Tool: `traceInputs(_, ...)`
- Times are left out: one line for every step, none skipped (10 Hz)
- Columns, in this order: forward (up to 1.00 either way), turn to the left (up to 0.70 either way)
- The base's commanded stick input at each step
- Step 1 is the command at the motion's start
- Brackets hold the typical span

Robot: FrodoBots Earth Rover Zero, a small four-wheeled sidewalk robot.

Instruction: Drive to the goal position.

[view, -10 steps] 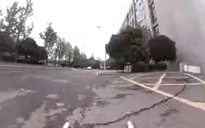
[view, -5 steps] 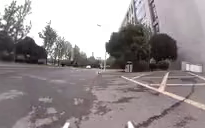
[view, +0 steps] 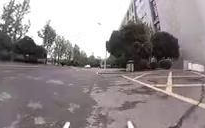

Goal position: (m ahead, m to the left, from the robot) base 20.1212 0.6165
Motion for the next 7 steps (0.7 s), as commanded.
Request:
traceInputs(0.60,0.00)
traceInputs(0.60,0.00)
traceInputs(0.60,0.00)
traceInputs(0.60,0.00)
traceInputs(0.60,0.00)
traceInputs(0.60,0.00)
traceInputs(0.60,0.00)
